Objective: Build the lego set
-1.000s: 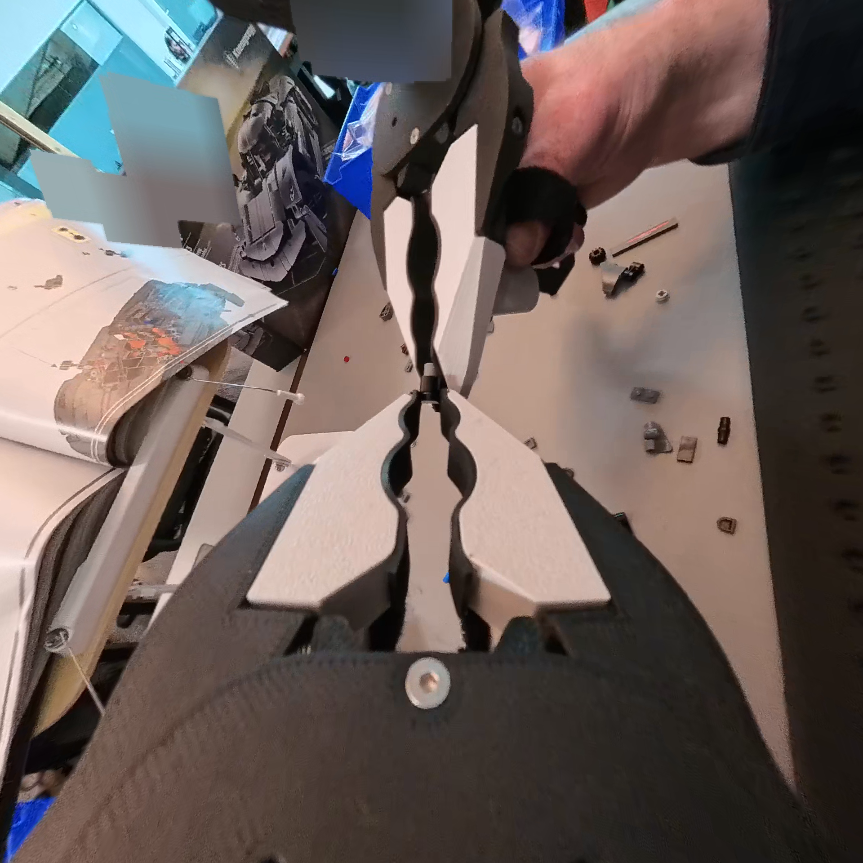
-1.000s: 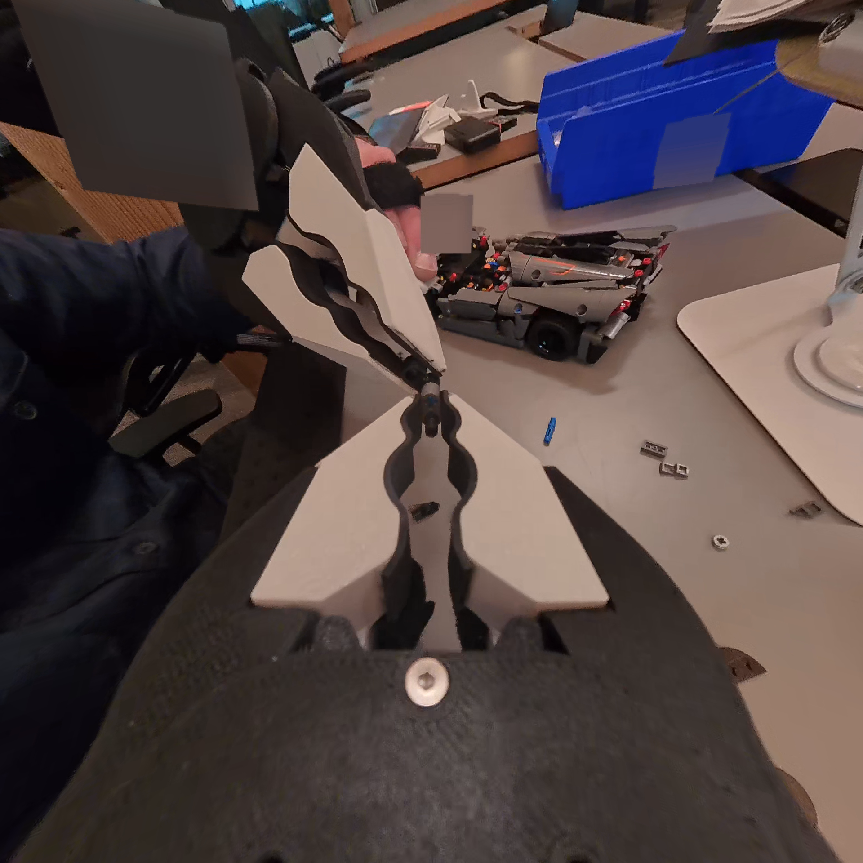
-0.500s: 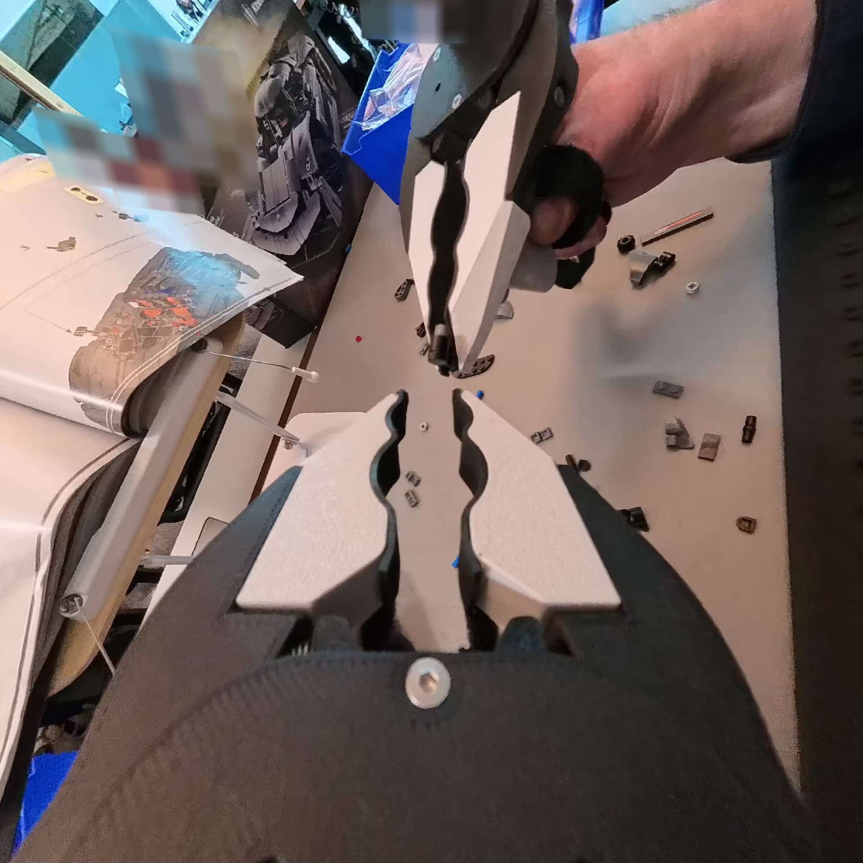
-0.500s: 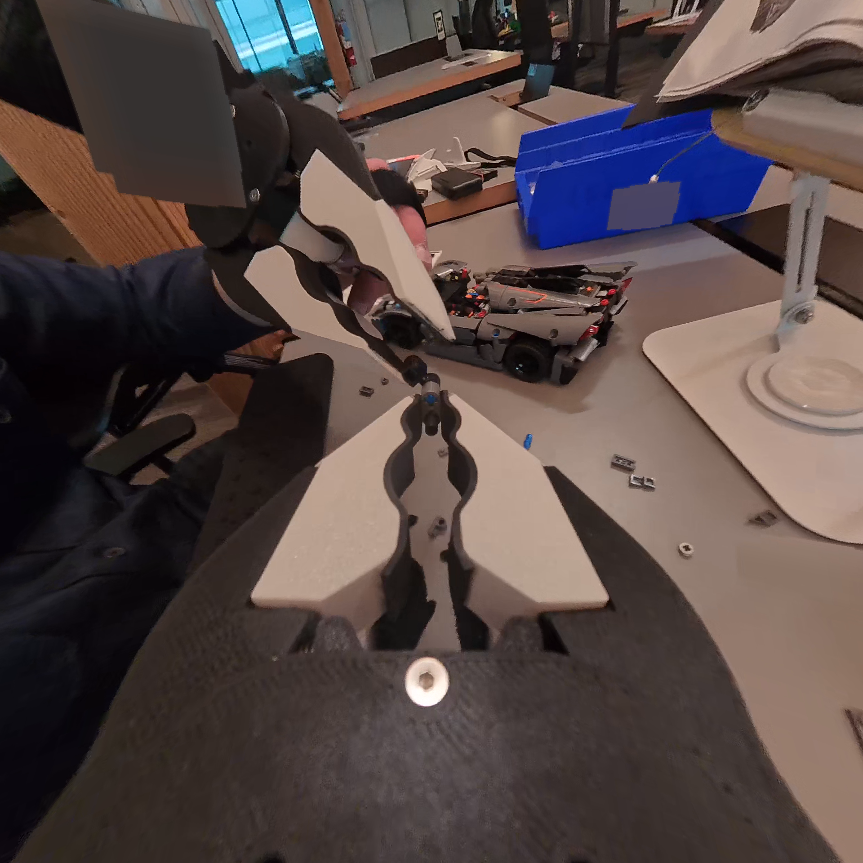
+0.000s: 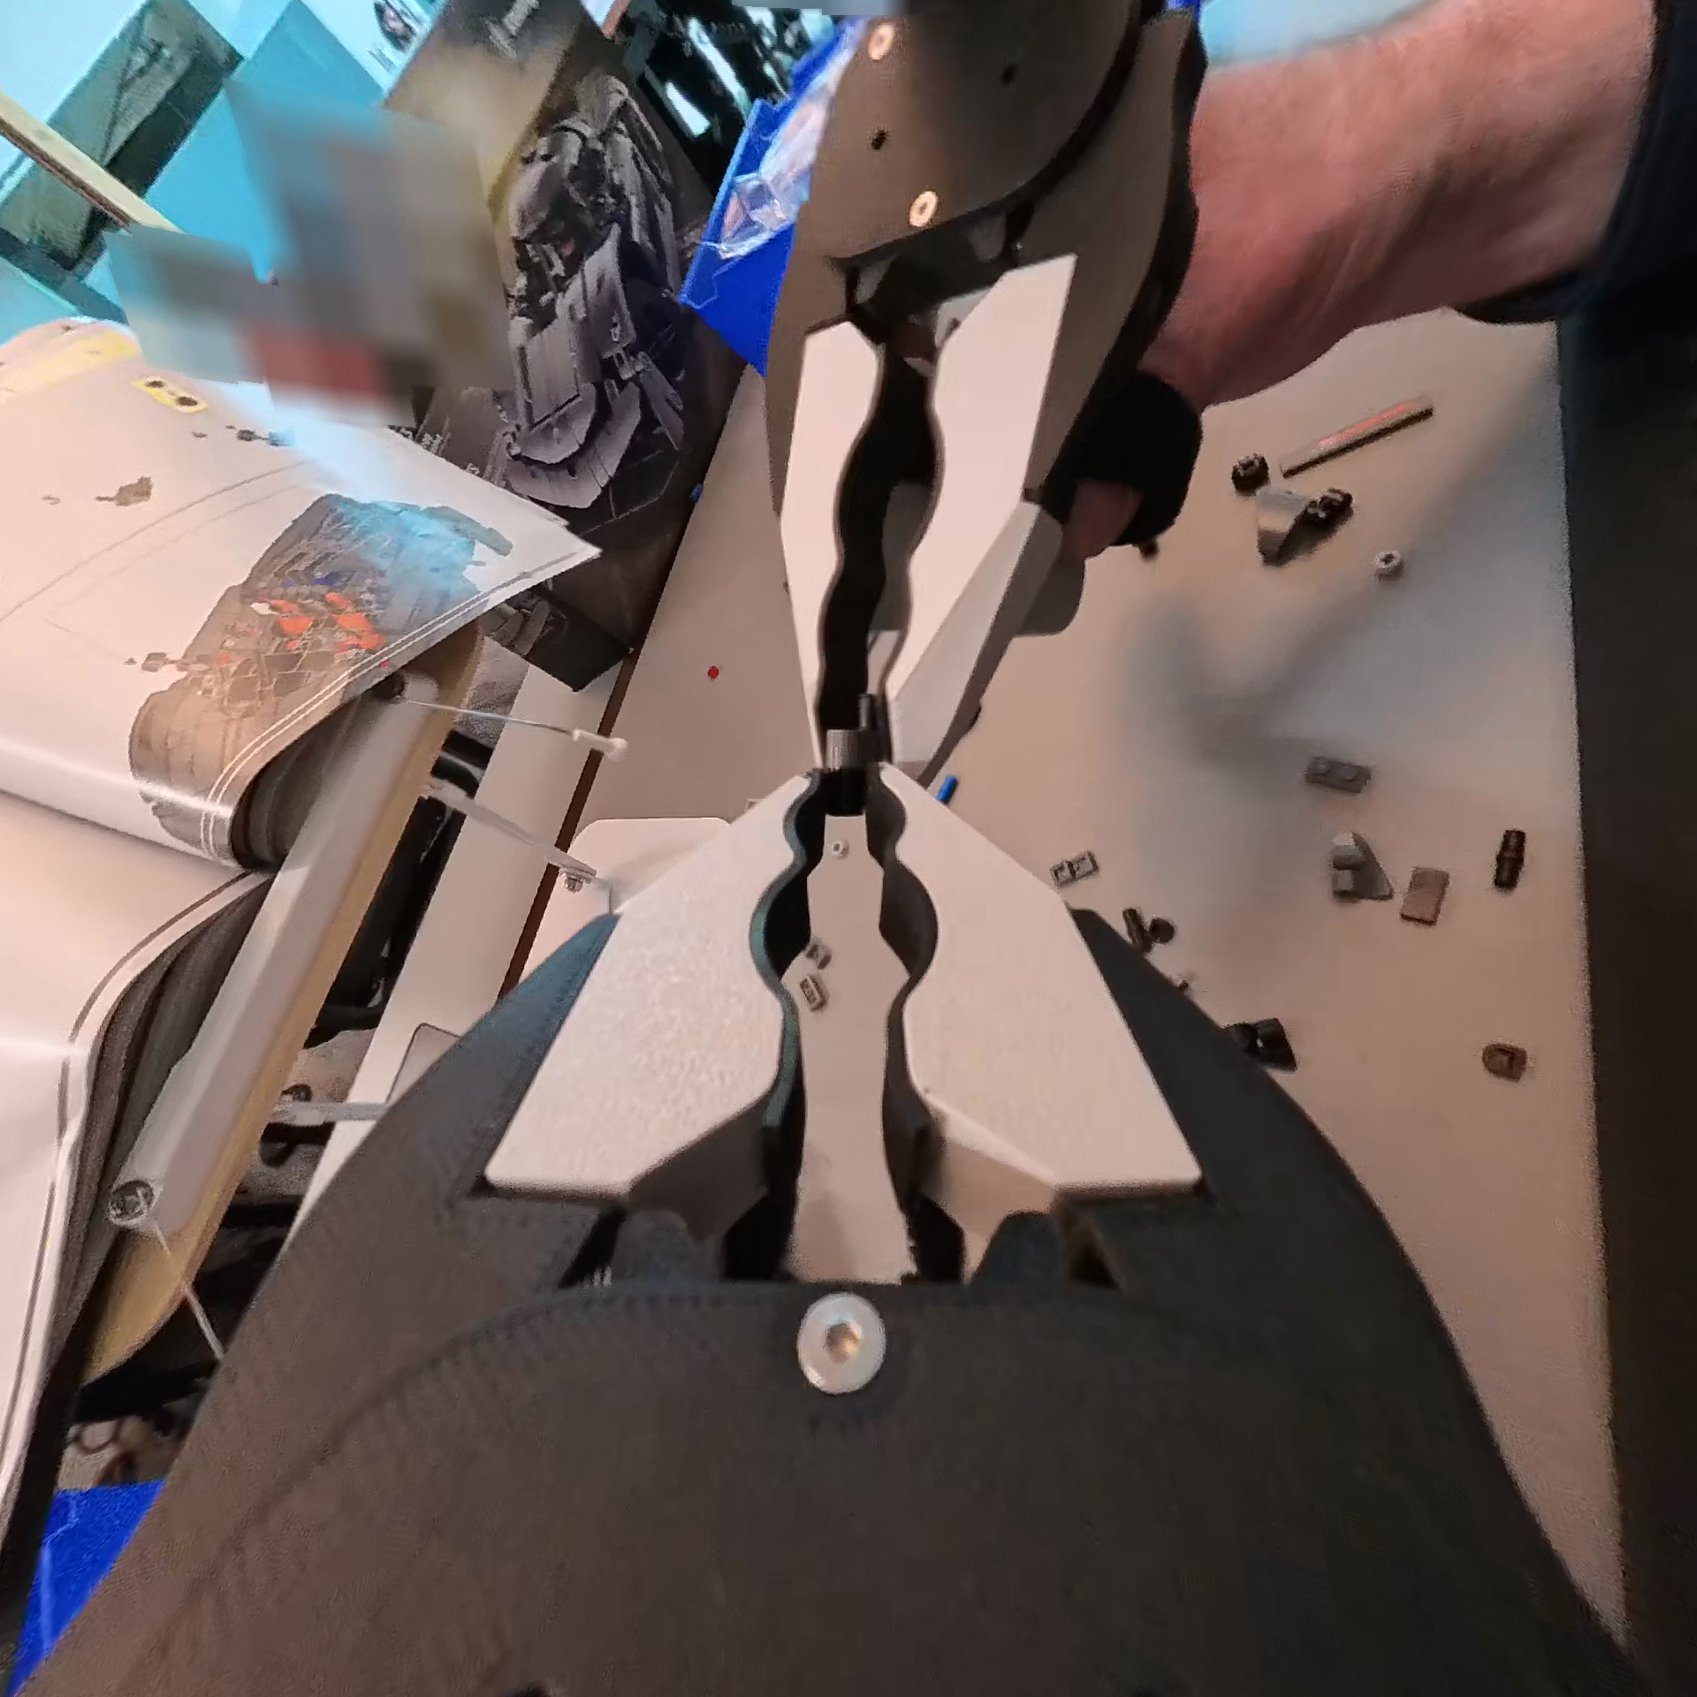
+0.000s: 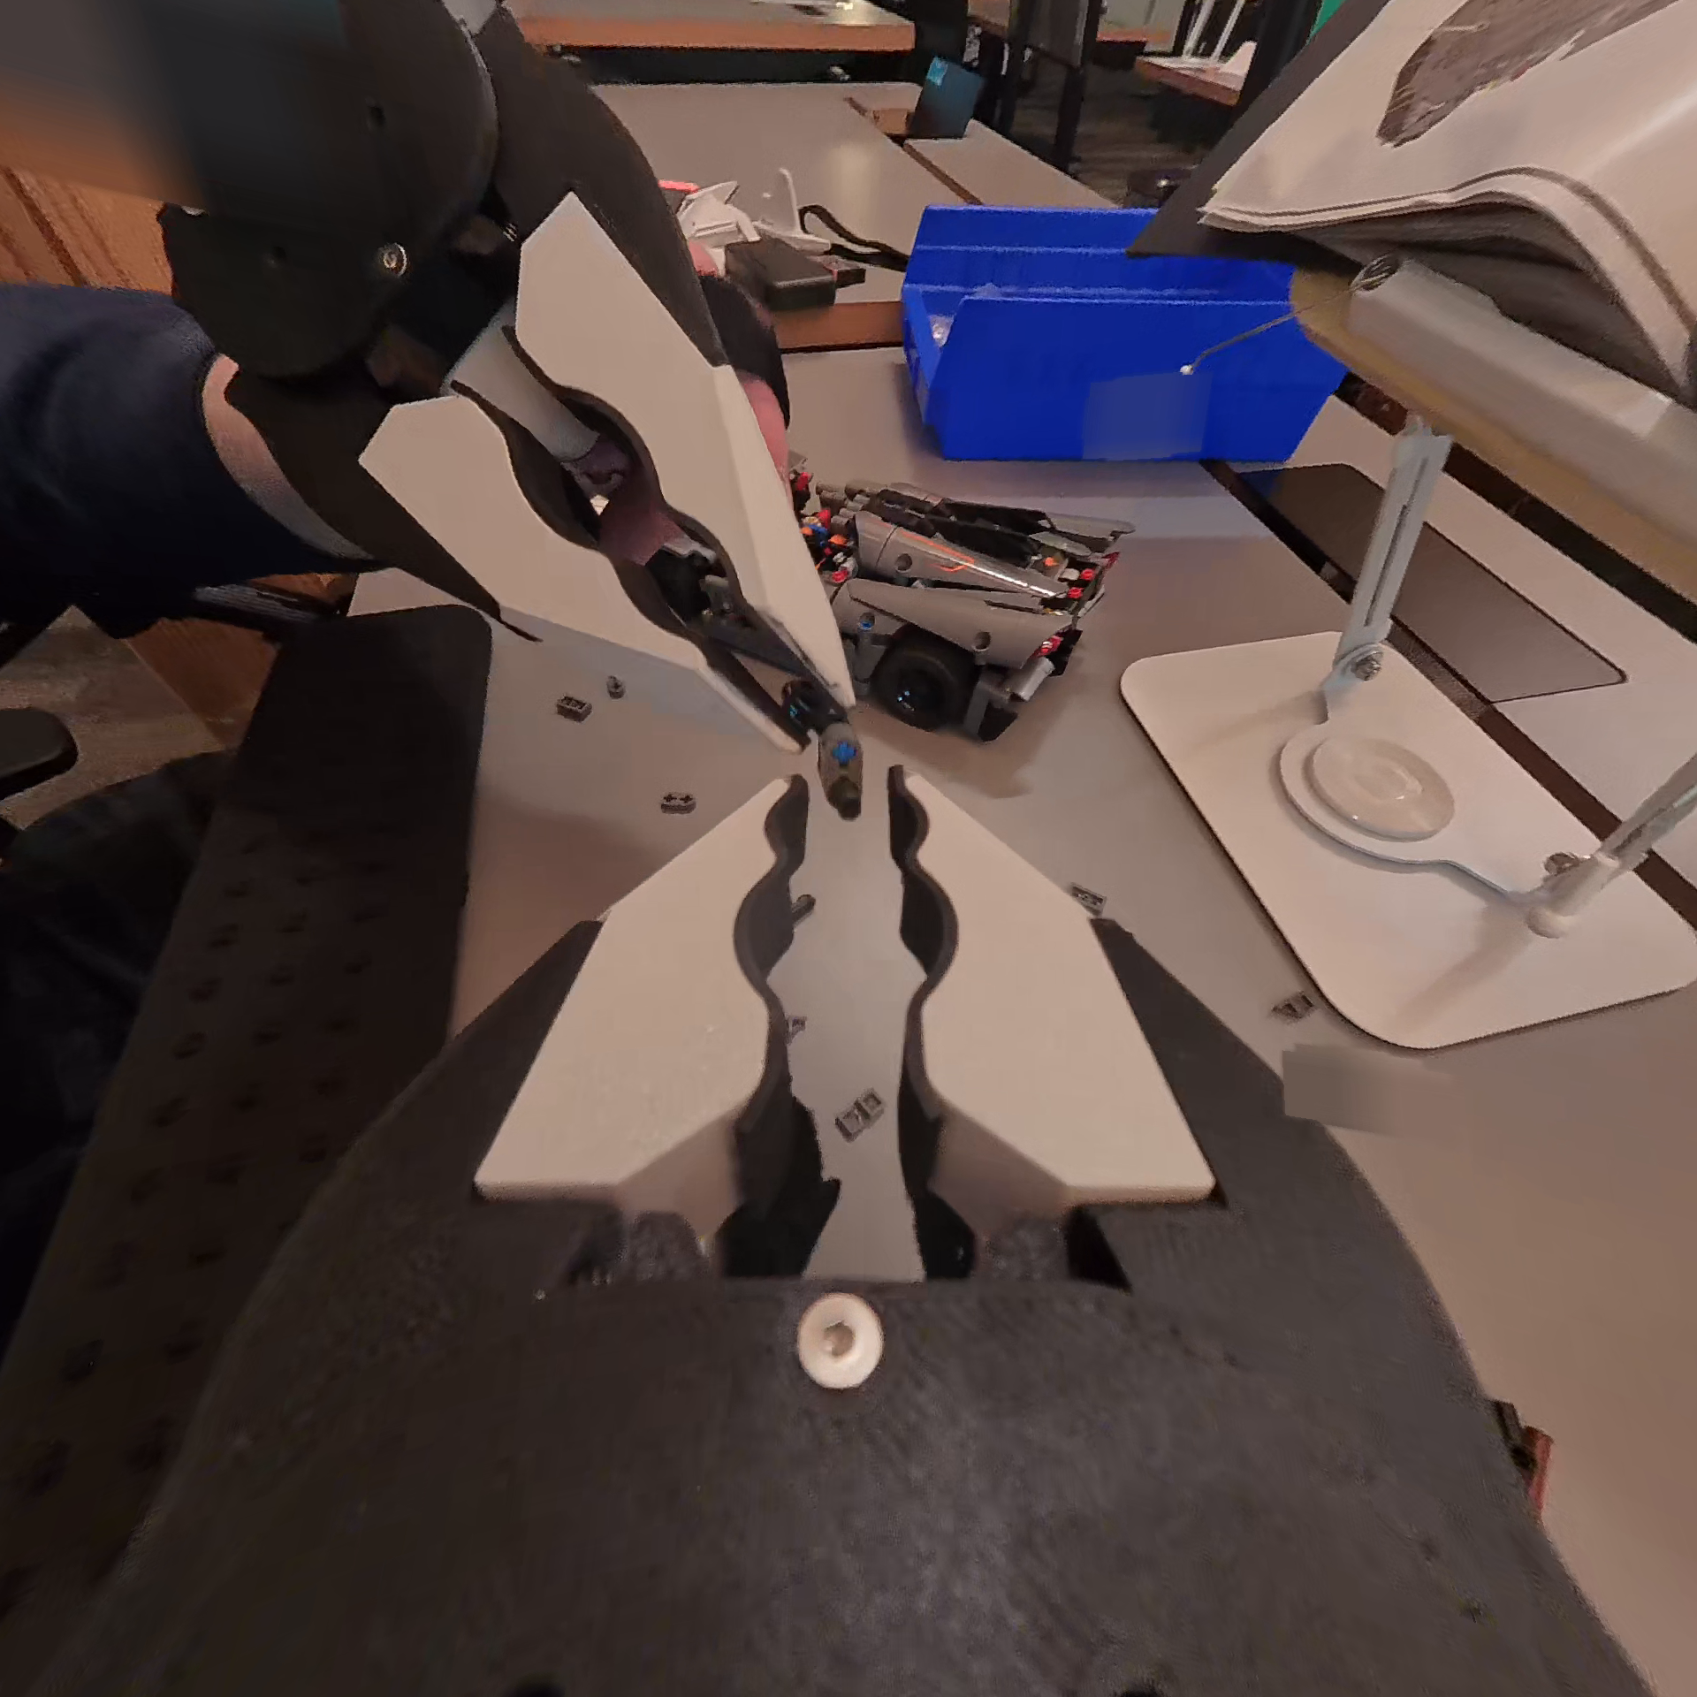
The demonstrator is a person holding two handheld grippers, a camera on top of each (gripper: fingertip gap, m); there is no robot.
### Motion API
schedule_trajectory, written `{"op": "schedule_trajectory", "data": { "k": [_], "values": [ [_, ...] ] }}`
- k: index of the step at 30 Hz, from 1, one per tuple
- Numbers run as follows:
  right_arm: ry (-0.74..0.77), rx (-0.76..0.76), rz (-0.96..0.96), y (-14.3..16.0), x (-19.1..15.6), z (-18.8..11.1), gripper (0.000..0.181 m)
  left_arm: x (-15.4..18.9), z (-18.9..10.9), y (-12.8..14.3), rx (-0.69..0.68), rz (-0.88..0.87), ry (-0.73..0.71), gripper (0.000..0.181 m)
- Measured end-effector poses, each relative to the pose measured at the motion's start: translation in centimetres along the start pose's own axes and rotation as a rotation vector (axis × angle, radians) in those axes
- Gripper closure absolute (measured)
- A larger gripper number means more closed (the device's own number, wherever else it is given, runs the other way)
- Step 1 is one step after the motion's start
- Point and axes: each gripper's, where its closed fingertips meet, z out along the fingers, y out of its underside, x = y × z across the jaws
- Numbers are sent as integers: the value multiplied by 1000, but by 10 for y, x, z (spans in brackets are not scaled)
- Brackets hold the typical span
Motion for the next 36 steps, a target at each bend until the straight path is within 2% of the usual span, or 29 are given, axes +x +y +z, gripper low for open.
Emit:
{"op": "schedule_trajectory", "data": {
  "k": [4, 10, 12, 23, 24, 27, 31, 36],
  "values": [
    [14, -24, 13, 10, 9, -4, 161, -8, -1, -2, 60, -112, -2, 176],
    [-48, 55, 102, 1, 6, -6, 170, -5, 4, -5, 142, -265, 66, 176],
    [-54, 56, 91, 1, 2, -4, 177, -5, 5, -7, 165, -287, 74, 176],
    [-70, 64, 137, 2, 4, -6, 178, -6, 8, -5, 183, -376, 103, 176],
    [-53, 68, 127, 1, 6, -6, 175, -8, 8, -4, 186, -401, 104, 176],
    [72, 61, 6, -1, 14, -8, 153, -14, 9, 0, 199, -523, 120, 176],
    [258, -12, -245, -1, 20, -6, 151, -18, 11, 4, 228, -717, 189, 176],
    [445, -89, -464, -1, 30, -6, 150, -10, 18, 6, 226, -822, 258, 176]
  ]
}}
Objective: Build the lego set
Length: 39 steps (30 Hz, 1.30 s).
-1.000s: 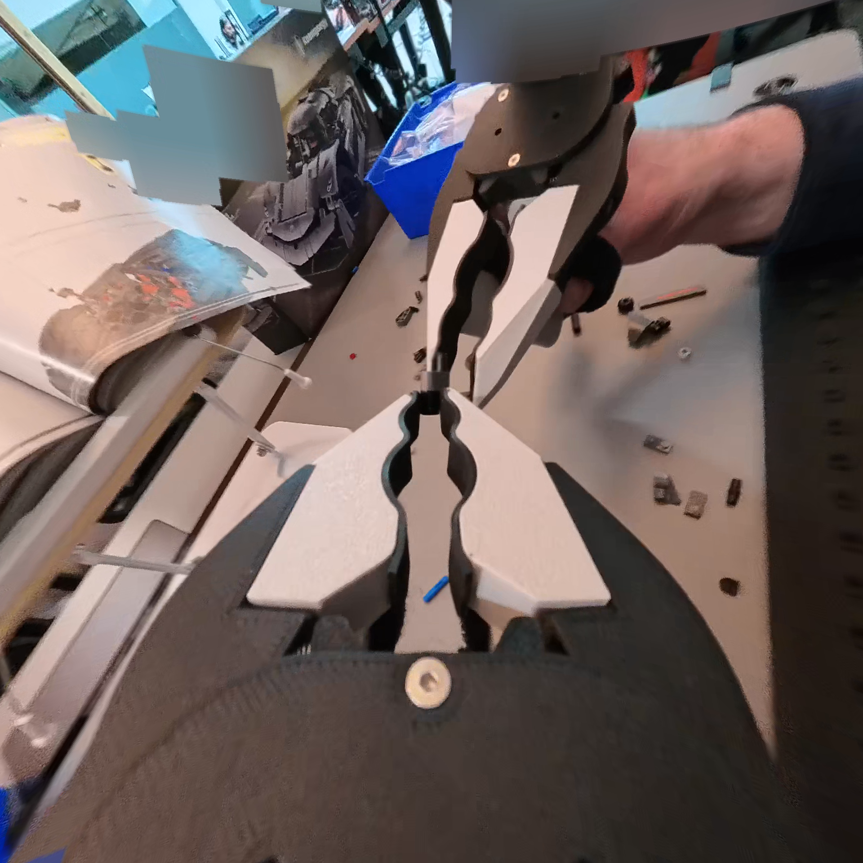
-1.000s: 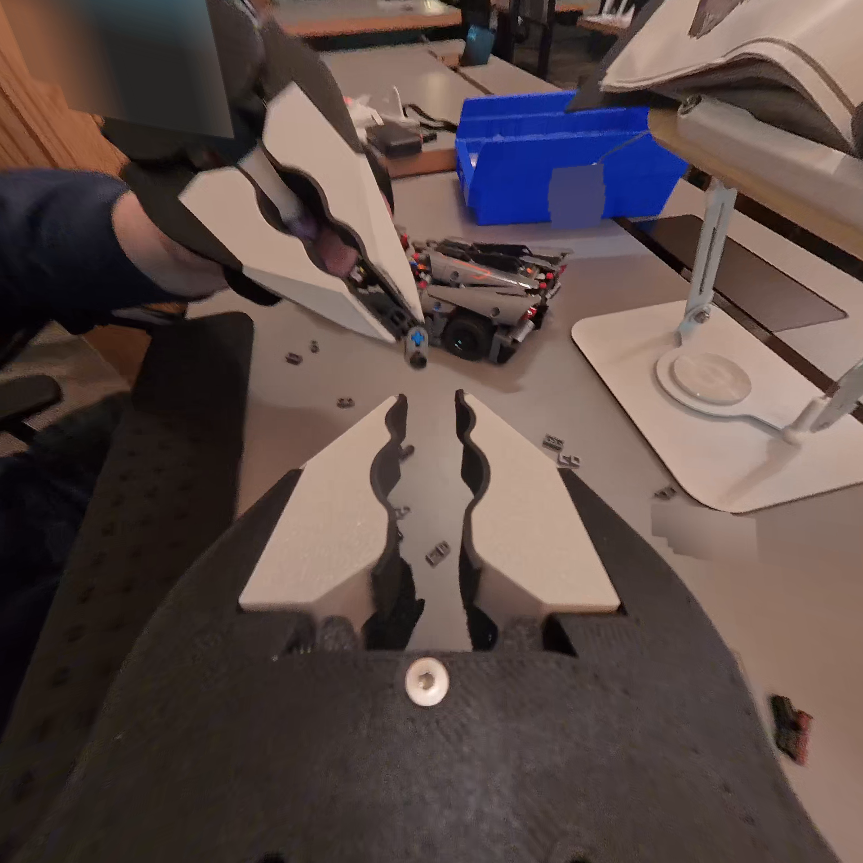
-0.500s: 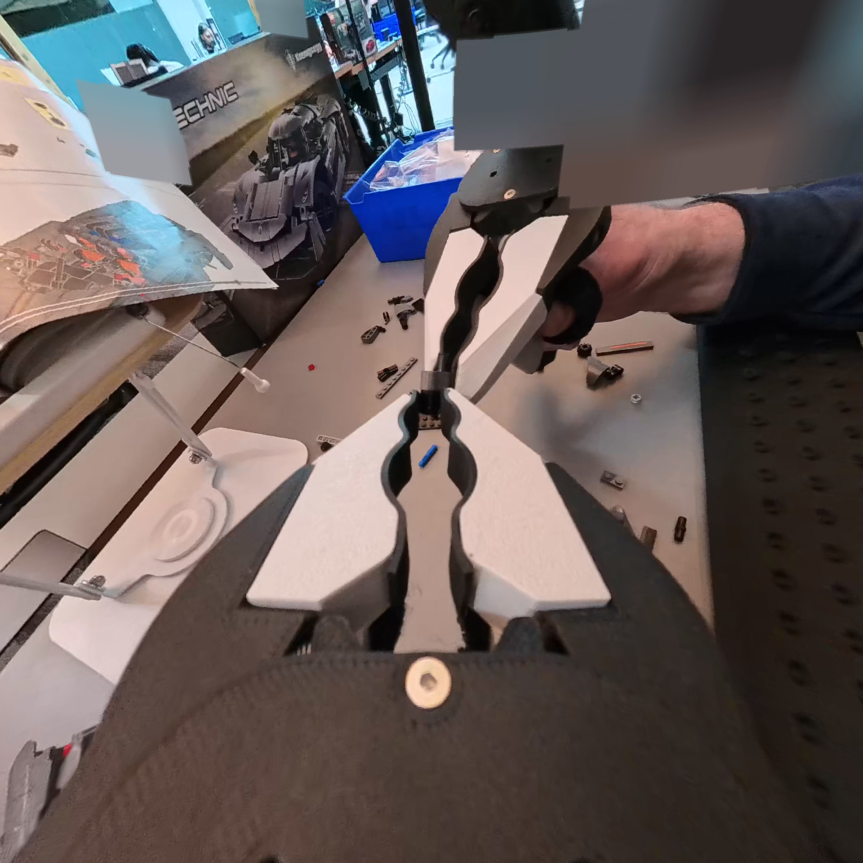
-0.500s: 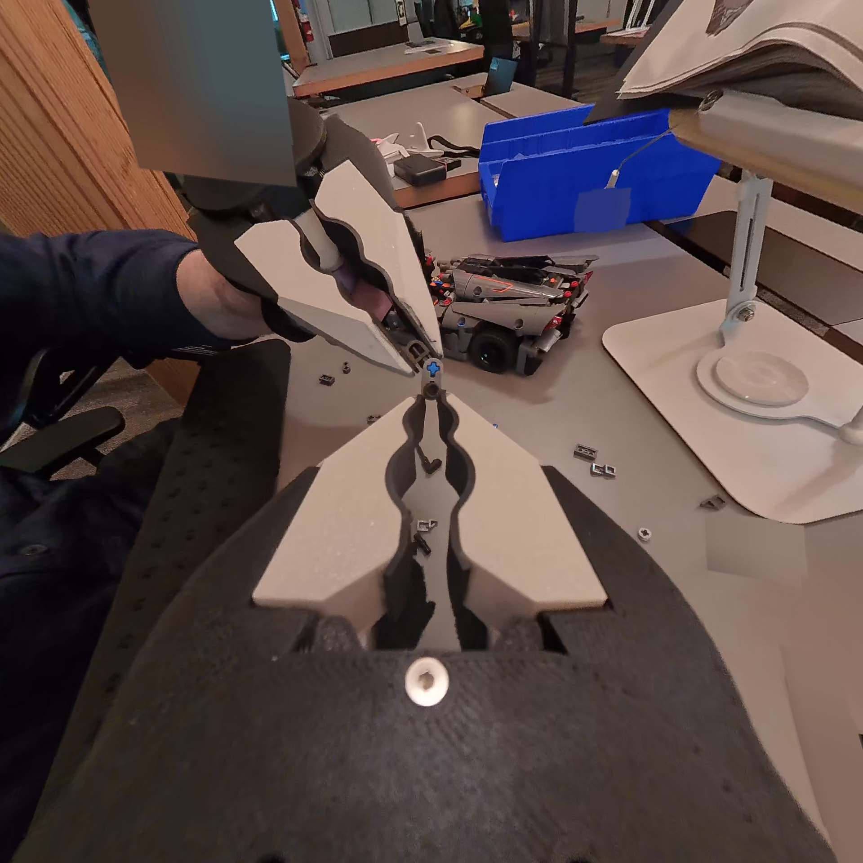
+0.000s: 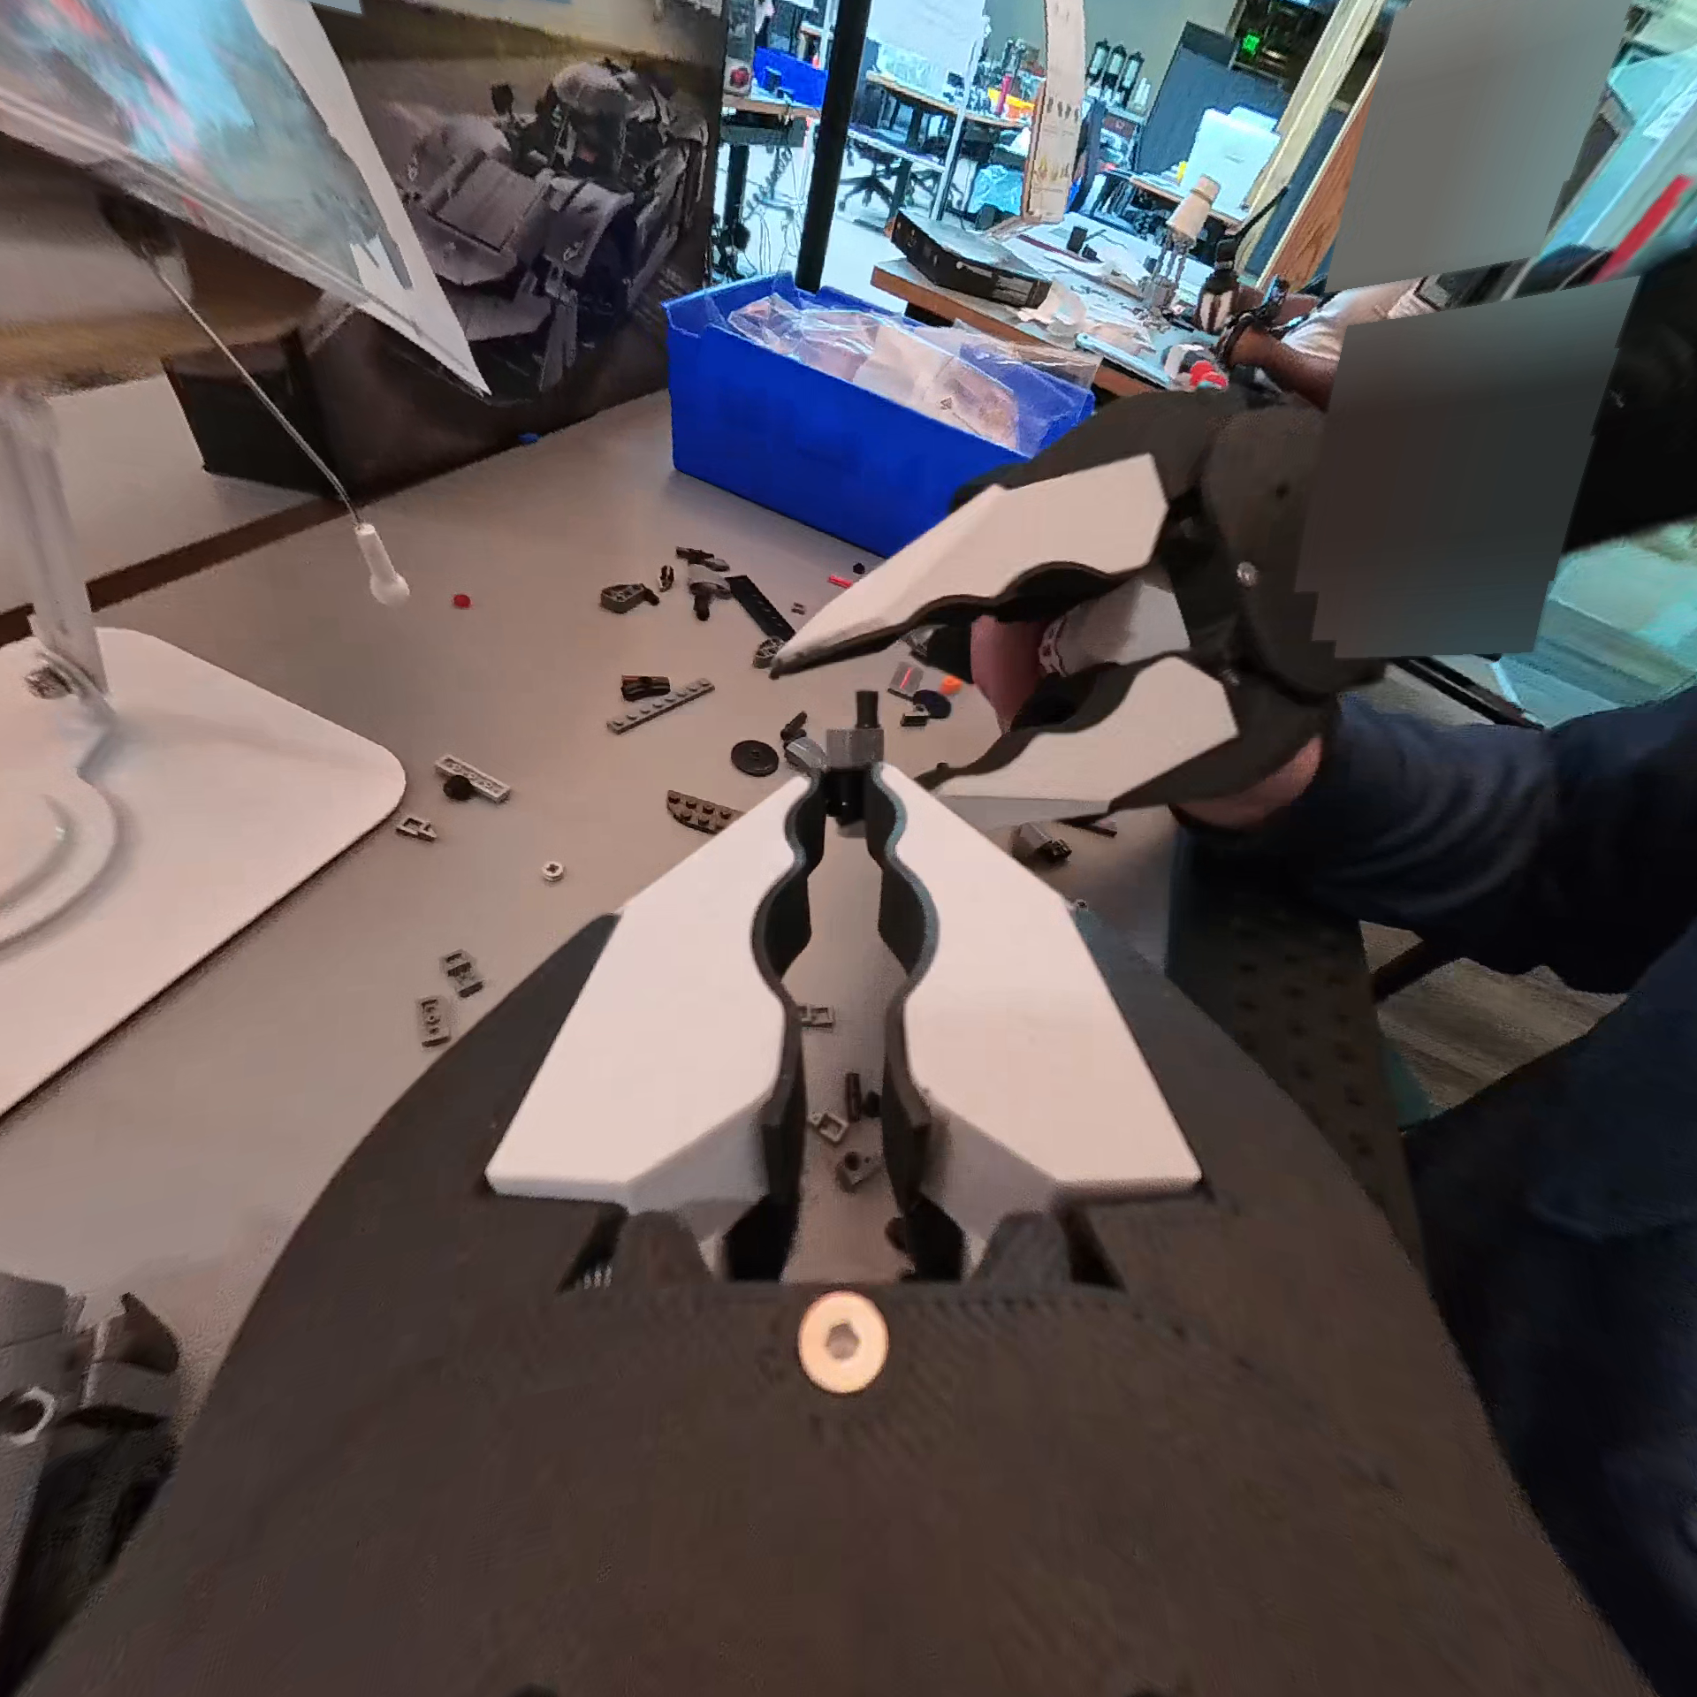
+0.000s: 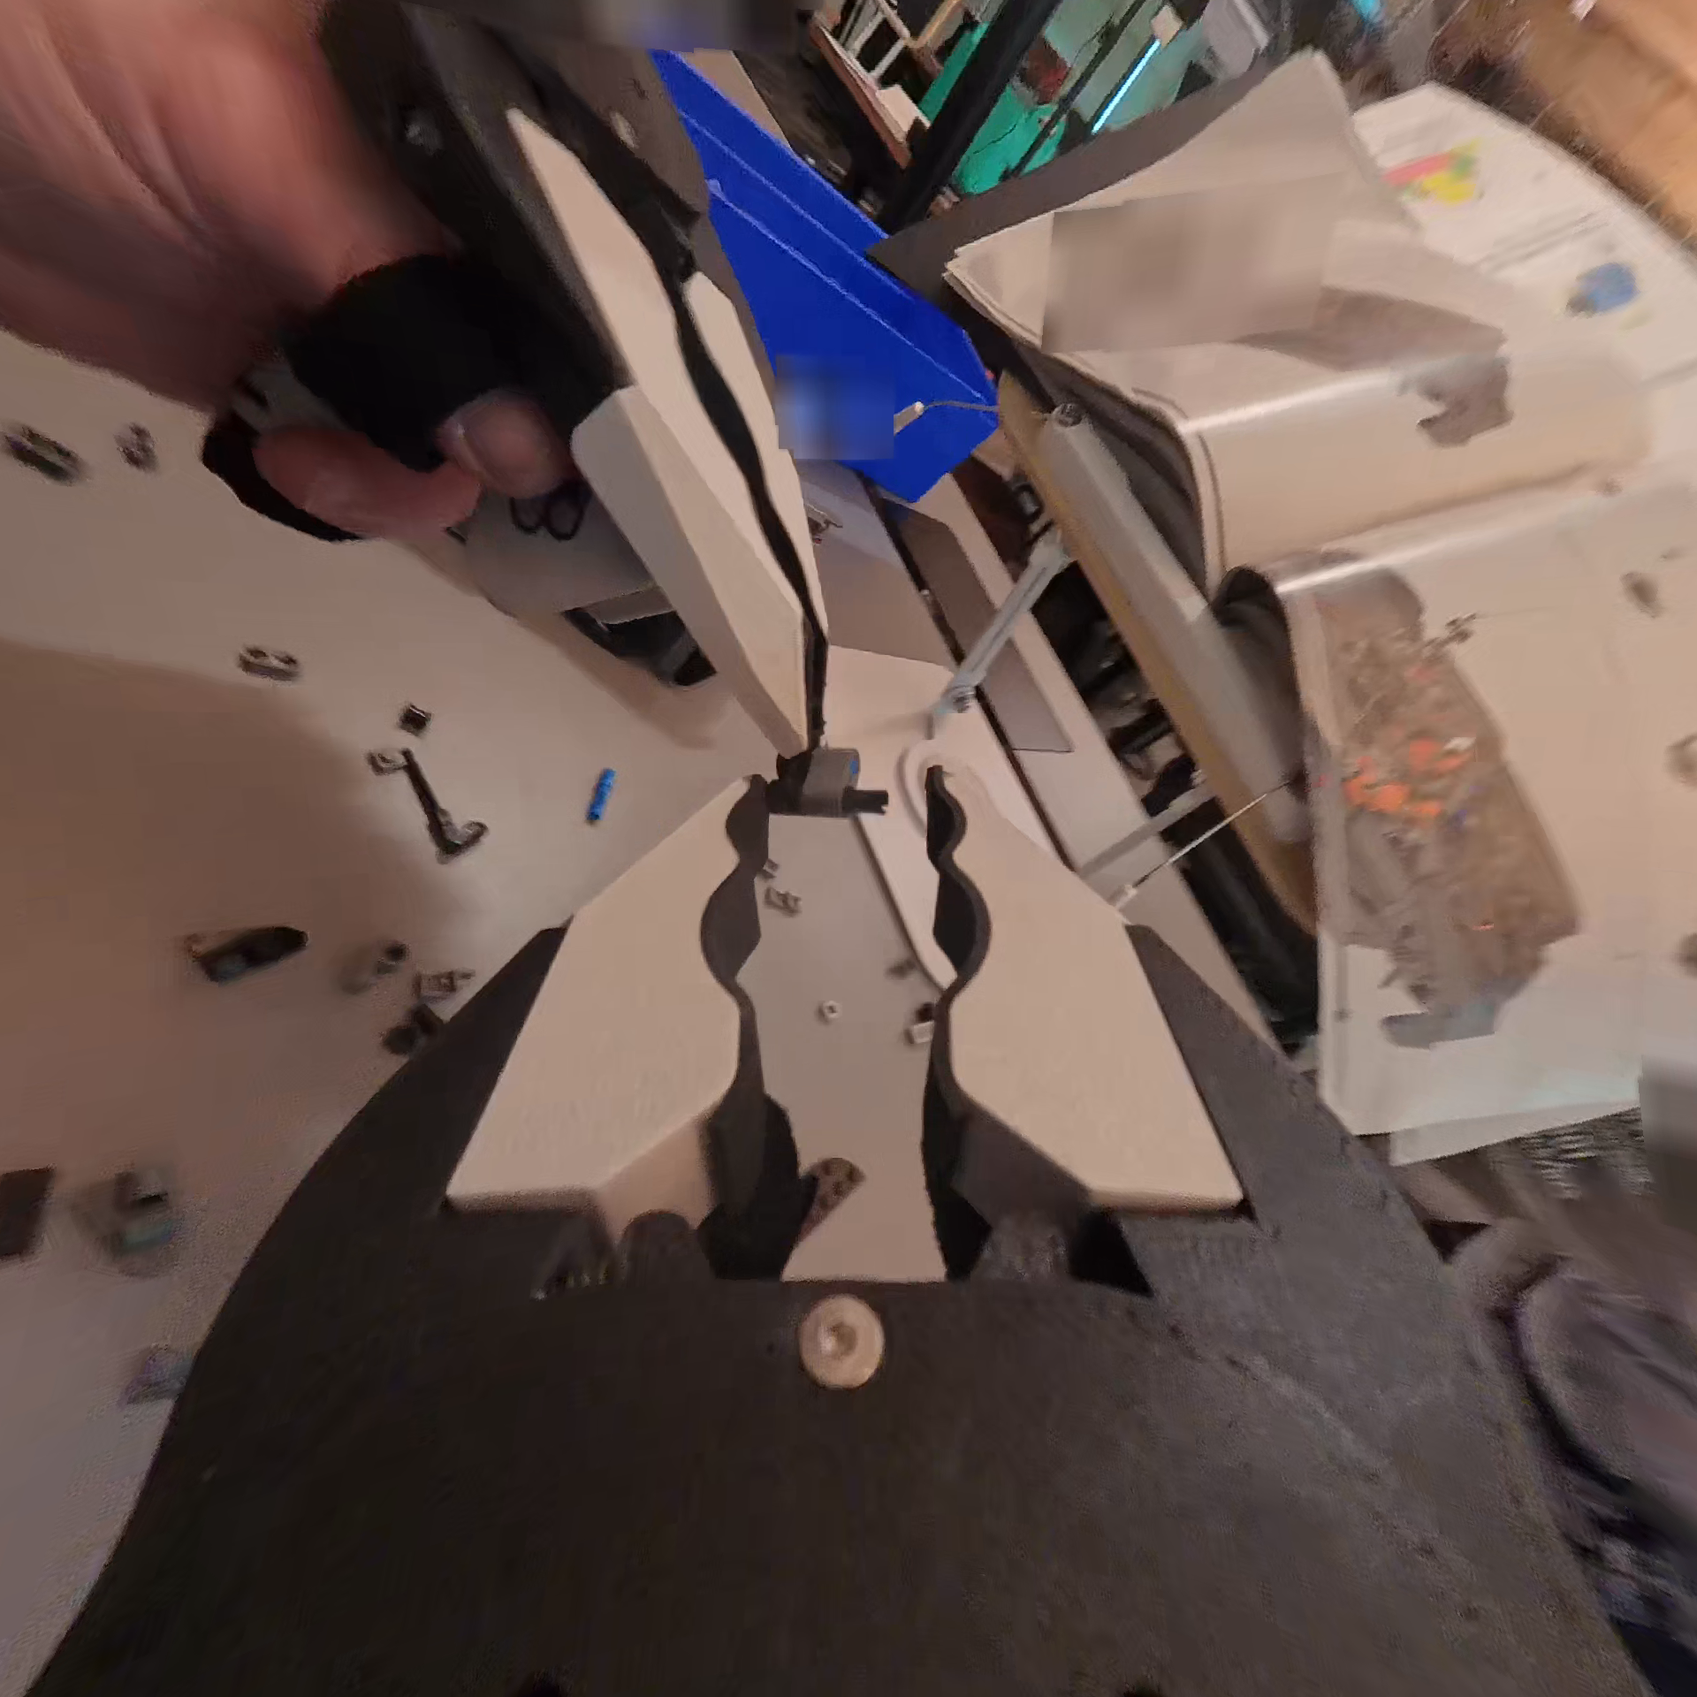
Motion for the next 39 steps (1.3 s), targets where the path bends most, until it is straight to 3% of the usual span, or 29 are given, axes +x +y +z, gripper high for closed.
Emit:
{"op": "schedule_trajectory", "data": {
  "k": [4, 8, 14, 20, 28, 39],
  "values": [
    [54, -30, -150, -1, -3, 0, 158, 1, 2, 1, -2, -55, 28, 176],
    [50, -28, -145, -1, -3, -1, 158, 3, 2, 0, 6, -61, 59, 176],
    [-198, 98, 228, -3, -5, -8, 158, -1, -6, -1, -35, 114, 30, 163],
    [-432, 198, 494, -4, -6, -17, 158, 8, -6, 0, -39, 248, 38, 163],
    [-551, 194, 475, -7, -26, -20, 158, 24, 1, 5, -57, 325, 71, 166],
    [-487, 213, 431, -10, -21, -21, 157, 28, 1, -1, -15, 311, 76, 173]
  ]
}}
